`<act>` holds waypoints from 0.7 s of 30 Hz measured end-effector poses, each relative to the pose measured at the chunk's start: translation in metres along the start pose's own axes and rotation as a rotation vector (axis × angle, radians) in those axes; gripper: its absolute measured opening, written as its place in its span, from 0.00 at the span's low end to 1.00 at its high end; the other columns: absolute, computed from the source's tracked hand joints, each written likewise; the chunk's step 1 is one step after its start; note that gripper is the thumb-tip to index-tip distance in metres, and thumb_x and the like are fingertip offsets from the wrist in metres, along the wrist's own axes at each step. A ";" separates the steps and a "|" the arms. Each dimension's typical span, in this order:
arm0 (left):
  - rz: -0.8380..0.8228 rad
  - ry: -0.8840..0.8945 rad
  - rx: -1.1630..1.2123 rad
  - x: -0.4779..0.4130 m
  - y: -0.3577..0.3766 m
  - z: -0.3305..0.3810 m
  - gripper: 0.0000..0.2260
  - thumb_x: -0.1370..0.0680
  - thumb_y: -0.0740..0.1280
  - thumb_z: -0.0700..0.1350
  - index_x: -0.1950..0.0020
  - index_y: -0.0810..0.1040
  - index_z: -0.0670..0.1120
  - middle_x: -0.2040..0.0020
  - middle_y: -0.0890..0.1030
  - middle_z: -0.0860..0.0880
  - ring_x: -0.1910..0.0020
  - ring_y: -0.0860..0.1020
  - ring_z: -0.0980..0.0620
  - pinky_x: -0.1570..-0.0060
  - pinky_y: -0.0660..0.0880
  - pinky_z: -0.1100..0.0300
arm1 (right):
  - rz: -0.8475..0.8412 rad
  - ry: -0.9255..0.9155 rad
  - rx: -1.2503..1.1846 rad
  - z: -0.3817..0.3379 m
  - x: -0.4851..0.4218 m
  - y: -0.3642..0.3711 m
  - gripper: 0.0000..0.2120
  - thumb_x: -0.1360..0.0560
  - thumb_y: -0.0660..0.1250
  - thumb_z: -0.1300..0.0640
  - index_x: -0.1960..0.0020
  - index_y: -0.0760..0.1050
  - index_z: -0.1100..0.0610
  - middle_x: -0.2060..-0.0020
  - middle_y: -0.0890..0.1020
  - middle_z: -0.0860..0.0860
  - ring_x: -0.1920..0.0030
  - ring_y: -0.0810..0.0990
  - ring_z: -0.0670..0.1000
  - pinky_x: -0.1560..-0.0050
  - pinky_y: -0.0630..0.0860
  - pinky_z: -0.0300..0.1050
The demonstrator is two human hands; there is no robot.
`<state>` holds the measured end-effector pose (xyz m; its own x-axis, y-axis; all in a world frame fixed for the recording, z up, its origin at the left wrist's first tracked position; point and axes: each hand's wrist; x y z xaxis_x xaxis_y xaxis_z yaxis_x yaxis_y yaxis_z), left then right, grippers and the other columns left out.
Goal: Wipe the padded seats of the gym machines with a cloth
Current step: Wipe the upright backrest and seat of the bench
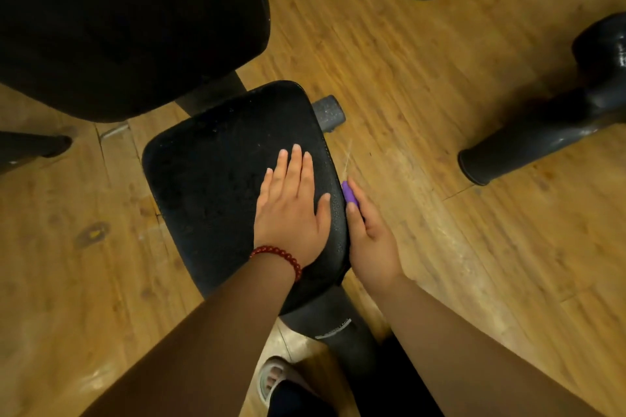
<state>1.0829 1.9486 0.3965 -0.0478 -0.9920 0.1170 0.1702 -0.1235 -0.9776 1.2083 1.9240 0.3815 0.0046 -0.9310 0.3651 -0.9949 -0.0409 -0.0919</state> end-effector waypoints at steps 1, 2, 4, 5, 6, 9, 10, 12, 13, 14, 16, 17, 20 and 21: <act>0.002 -0.003 -0.005 -0.001 0.000 0.000 0.31 0.21 0.40 0.57 0.21 0.47 0.44 0.20 0.46 0.47 0.23 0.39 0.53 0.25 0.39 0.54 | 0.008 0.015 -0.004 0.003 0.008 0.001 0.18 0.17 0.56 0.55 0.32 0.63 0.36 0.39 0.65 0.23 0.38 0.61 0.22 0.39 0.57 0.19; -0.001 -0.003 -0.012 -0.002 0.000 0.000 0.31 0.21 0.41 0.57 0.21 0.47 0.44 0.20 0.47 0.47 0.23 0.40 0.52 0.25 0.39 0.54 | 0.020 0.035 0.001 0.008 0.018 0.001 0.19 0.17 0.55 0.55 0.33 0.61 0.34 0.39 0.64 0.23 0.37 0.60 0.21 0.40 0.56 0.18; 0.000 -0.012 -0.036 -0.002 0.001 0.000 0.31 0.21 0.42 0.57 0.21 0.47 0.43 0.20 0.46 0.46 0.22 0.41 0.50 0.25 0.41 0.53 | 0.024 0.046 0.049 0.013 0.036 0.004 0.20 0.17 0.54 0.54 0.33 0.58 0.32 0.36 0.62 0.24 0.36 0.58 0.21 0.39 0.52 0.17; 0.005 -0.018 -0.041 -0.002 0.002 0.000 0.31 0.21 0.43 0.57 0.21 0.47 0.43 0.20 0.46 0.45 0.22 0.41 0.49 0.25 0.41 0.52 | 0.023 0.052 0.079 0.015 0.039 0.006 0.20 0.16 0.54 0.53 0.33 0.57 0.31 0.34 0.61 0.25 0.35 0.57 0.22 0.39 0.52 0.17; 0.005 -0.022 -0.040 -0.003 0.002 0.001 0.31 0.21 0.43 0.57 0.21 0.48 0.42 0.20 0.46 0.45 0.22 0.41 0.49 0.24 0.42 0.52 | 0.032 0.067 0.078 0.014 0.034 0.008 0.19 0.16 0.53 0.53 0.33 0.58 0.31 0.33 0.62 0.27 0.35 0.58 0.23 0.37 0.52 0.19; -0.008 -0.026 -0.036 -0.003 0.003 0.001 0.31 0.21 0.43 0.57 0.21 0.49 0.42 0.20 0.47 0.45 0.22 0.41 0.50 0.24 0.42 0.52 | 0.039 0.089 -0.039 0.003 -0.003 0.006 0.17 0.16 0.55 0.54 0.33 0.67 0.36 0.32 0.70 0.36 0.34 0.66 0.31 0.31 0.61 0.32; -0.007 -0.023 -0.036 -0.004 0.004 0.001 0.31 0.20 0.43 0.57 0.21 0.49 0.42 0.20 0.47 0.45 0.22 0.42 0.50 0.24 0.42 0.52 | 0.009 0.090 -0.045 -0.004 -0.017 0.005 0.17 0.16 0.55 0.55 0.31 0.68 0.40 0.32 0.71 0.38 0.33 0.67 0.33 0.31 0.62 0.32; -0.003 -0.020 -0.041 -0.004 0.004 0.000 0.30 0.20 0.44 0.56 0.21 0.50 0.42 0.20 0.48 0.45 0.22 0.43 0.50 0.24 0.41 0.52 | -0.036 0.078 -0.045 -0.011 -0.036 0.002 0.17 0.16 0.55 0.55 0.29 0.68 0.46 0.32 0.71 0.40 0.33 0.67 0.34 0.31 0.62 0.31; -0.001 -0.019 -0.043 -0.005 0.005 0.000 0.30 0.20 0.44 0.56 0.21 0.50 0.42 0.20 0.49 0.45 0.22 0.43 0.49 0.24 0.41 0.53 | -0.040 0.072 -0.058 -0.011 -0.037 0.002 0.18 0.16 0.55 0.55 0.29 0.68 0.46 0.32 0.71 0.39 0.33 0.67 0.34 0.31 0.62 0.30; 0.000 -0.017 -0.043 -0.005 0.005 0.000 0.30 0.20 0.44 0.56 0.21 0.50 0.43 0.20 0.49 0.45 0.22 0.44 0.49 0.24 0.41 0.53 | -0.041 0.069 -0.070 -0.010 -0.033 0.002 0.18 0.16 0.54 0.56 0.29 0.68 0.44 0.32 0.71 0.37 0.33 0.66 0.33 0.32 0.62 0.29; -0.002 -0.012 -0.039 -0.005 0.005 -0.001 0.30 0.20 0.45 0.56 0.21 0.51 0.43 0.20 0.49 0.46 0.22 0.44 0.49 0.25 0.40 0.54 | -0.029 0.047 -0.071 -0.004 -0.016 0.003 0.18 0.16 0.55 0.56 0.32 0.66 0.37 0.33 0.69 0.33 0.32 0.65 0.31 0.32 0.60 0.28; -0.003 -0.011 -0.032 -0.005 0.005 -0.001 0.30 0.20 0.45 0.56 0.21 0.51 0.43 0.20 0.50 0.46 0.22 0.45 0.50 0.25 0.40 0.54 | -0.014 0.028 -0.055 -0.001 -0.007 0.003 0.19 0.16 0.55 0.57 0.34 0.64 0.34 0.33 0.67 0.31 0.31 0.63 0.30 0.31 0.58 0.27; 0.012 -0.020 -0.009 -0.005 0.003 0.000 0.30 0.20 0.47 0.56 0.22 0.54 0.42 0.21 0.53 0.45 0.22 0.48 0.50 0.24 0.43 0.54 | -0.016 0.002 -0.026 -0.001 -0.005 0.002 0.20 0.17 0.55 0.59 0.36 0.64 0.34 0.36 0.67 0.29 0.33 0.63 0.28 0.32 0.58 0.26; 0.016 -0.022 -0.005 -0.005 0.003 0.000 0.30 0.20 0.48 0.55 0.22 0.55 0.42 0.21 0.54 0.45 0.22 0.49 0.49 0.25 0.45 0.53 | -0.028 0.017 -0.038 -0.005 -0.012 0.002 0.19 0.17 0.54 0.59 0.34 0.65 0.36 0.36 0.68 0.30 0.34 0.64 0.27 0.34 0.59 0.25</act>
<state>1.0837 1.9535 0.3934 -0.0233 -0.9941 0.1055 0.1659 -0.1079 -0.9802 1.2054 1.9369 0.3812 0.0310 -0.9234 0.3827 -0.9976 -0.0526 -0.0461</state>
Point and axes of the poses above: each hand's wrist, its own x-axis away from the middle knuckle, its own y-axis out of the palm, z = x × y
